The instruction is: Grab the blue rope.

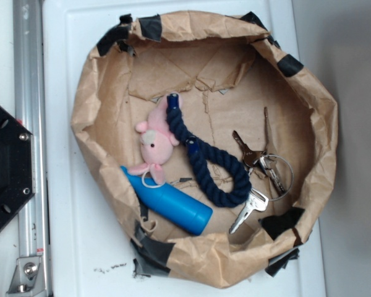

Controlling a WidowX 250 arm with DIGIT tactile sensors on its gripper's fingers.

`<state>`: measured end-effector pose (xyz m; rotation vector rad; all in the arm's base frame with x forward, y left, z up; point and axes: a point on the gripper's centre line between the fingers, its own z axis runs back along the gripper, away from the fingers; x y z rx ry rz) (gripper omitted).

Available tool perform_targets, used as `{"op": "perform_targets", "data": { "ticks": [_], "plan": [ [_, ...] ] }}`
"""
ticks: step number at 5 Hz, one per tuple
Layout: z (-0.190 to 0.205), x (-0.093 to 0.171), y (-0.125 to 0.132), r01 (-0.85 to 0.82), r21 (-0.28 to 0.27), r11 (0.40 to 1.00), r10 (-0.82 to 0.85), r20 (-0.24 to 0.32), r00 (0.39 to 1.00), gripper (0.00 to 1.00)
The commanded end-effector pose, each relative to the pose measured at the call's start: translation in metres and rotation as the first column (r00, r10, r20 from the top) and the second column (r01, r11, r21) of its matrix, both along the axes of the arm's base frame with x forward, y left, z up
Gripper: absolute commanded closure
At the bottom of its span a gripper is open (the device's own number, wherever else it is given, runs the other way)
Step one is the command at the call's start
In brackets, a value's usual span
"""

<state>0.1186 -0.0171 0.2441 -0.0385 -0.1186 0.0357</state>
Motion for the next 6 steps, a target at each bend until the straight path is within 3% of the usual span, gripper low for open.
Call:
{"op": "perform_targets", "data": {
  "ticks": [1,2,3,4,5,6],
  "plan": [
    [0.0,0.0,0.0,0.0,0.0,1.0,0.0,0.0,1.0,0.0],
    [-0.049,0.05,-0.015,-0.032,0.134,0.99,0.03,0.019,0.999,0.0],
    [-0.101,0.098,-0.025,0.005,0.186,0.983,-0.003,-0.013,1.0,0.0],
    [-0.126,0.145,-0.026,-0.018,0.177,0.984,0.015,0.019,1.0,0.0],
    [-0.149,0.167,-0.034,-0.007,0.112,0.994,0.005,0.021,1.0,0.0],
    [-0.141,0.166,-0.025,-0.01,-0.026,1.0,0.013,0.109,0.994,0.0]
  ]
}}
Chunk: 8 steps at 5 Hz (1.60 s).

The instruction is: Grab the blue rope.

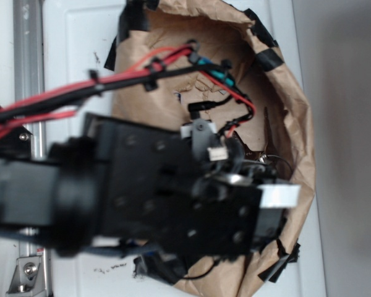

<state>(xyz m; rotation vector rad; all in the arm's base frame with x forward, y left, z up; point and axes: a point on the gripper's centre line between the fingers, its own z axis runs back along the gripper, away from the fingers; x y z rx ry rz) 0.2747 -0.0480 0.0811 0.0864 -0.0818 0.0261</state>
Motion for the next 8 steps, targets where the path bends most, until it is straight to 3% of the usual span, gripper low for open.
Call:
{"op": "perform_targets", "data": {
  "ticks": [1,2,4,5,6,8],
  "plan": [
    [0.071,-0.011,0.021,-0.015,-0.137,0.99,0.052,0.27,0.961,0.0],
    [0.093,-0.017,0.027,-0.064,-0.174,0.983,0.117,0.316,0.941,0.0],
    [0.053,0.006,0.013,-0.129,-0.208,0.97,0.173,0.209,0.963,0.0],
    [0.013,0.016,0.003,-0.116,-0.293,0.949,0.164,0.144,0.976,0.0],
    [-0.005,0.023,-0.019,0.006,-0.337,0.941,0.054,0.168,0.984,0.0],
    [-0.031,0.018,-0.054,0.037,-0.375,0.926,-0.003,0.092,0.996,0.0]
  ]
}}
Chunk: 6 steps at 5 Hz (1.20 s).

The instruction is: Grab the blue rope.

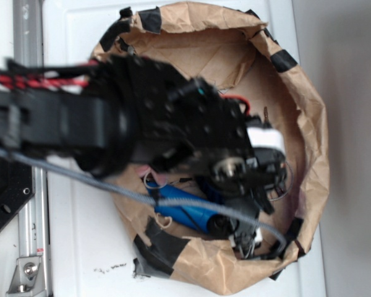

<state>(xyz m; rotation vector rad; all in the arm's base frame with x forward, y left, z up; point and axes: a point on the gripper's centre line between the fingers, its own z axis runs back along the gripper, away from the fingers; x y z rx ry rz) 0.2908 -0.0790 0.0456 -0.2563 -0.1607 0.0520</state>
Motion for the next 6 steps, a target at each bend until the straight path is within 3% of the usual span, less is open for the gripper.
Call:
{"op": "perform_targets", "data": {
  "ticks": [1,3,4,5,6],
  "plan": [
    [0.006,-0.01,-0.029,0.001,-0.044,0.999,-0.003,-0.051,0.999,0.0],
    [-0.007,-0.023,-0.012,0.028,0.001,1.0,-0.028,-0.06,0.998,0.0],
    [-0.027,-0.014,-0.007,0.127,-0.009,0.992,-0.127,-0.041,0.991,0.0],
    [-0.037,-0.01,-0.011,0.15,-0.033,0.988,-0.152,-0.06,0.987,1.0],
    [-0.033,-0.007,-0.012,0.171,0.0,0.985,-0.171,-0.047,0.984,1.0]
  ]
}}
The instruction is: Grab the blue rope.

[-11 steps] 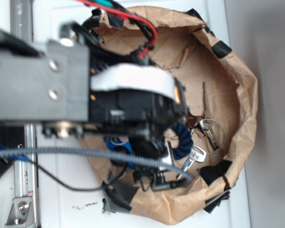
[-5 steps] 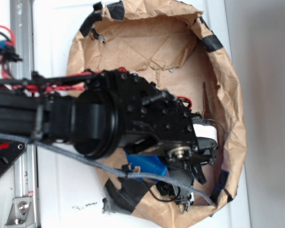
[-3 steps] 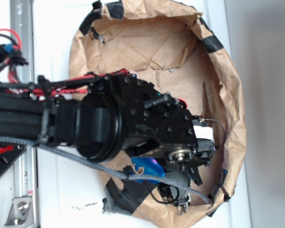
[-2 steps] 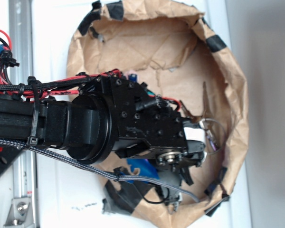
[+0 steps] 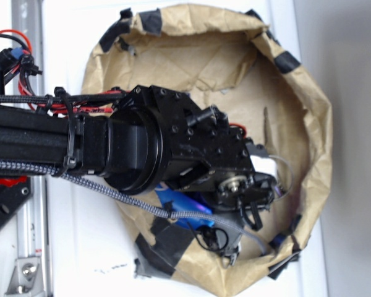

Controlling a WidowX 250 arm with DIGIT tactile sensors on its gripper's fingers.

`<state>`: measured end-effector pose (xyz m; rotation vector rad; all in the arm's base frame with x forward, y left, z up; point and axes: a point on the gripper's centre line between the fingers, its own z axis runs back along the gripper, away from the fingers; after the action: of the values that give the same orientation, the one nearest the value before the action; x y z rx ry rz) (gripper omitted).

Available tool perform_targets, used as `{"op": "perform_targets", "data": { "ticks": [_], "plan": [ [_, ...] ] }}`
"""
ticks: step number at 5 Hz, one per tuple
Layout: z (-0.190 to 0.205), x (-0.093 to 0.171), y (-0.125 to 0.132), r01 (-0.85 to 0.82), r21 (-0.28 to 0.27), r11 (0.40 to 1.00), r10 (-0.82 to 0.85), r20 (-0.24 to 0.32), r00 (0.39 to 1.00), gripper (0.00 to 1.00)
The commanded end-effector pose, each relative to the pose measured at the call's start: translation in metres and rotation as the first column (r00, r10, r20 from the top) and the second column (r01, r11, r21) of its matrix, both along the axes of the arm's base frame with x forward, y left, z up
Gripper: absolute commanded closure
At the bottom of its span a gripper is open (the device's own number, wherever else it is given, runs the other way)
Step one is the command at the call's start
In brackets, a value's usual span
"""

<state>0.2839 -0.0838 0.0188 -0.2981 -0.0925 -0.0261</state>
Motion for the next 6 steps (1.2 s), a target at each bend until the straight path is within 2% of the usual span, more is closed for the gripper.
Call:
{"op": "perform_targets", "data": {
  "ticks": [1,3,4,5,6],
  "plan": [
    [0.001,0.001,-0.006,0.086,0.045,0.995,-0.087,0.024,0.996,1.0],
    [0.025,0.007,0.001,0.065,0.097,0.993,-0.072,0.069,0.995,1.0],
    [0.062,0.01,0.019,0.004,0.142,0.99,-0.022,0.125,0.992,1.0],
    [0.097,-0.002,0.038,-0.073,0.119,0.99,0.05,0.186,0.981,1.0],
    [0.106,-0.011,0.044,-0.094,0.114,0.989,0.07,0.2,0.977,1.0]
  ]
}}
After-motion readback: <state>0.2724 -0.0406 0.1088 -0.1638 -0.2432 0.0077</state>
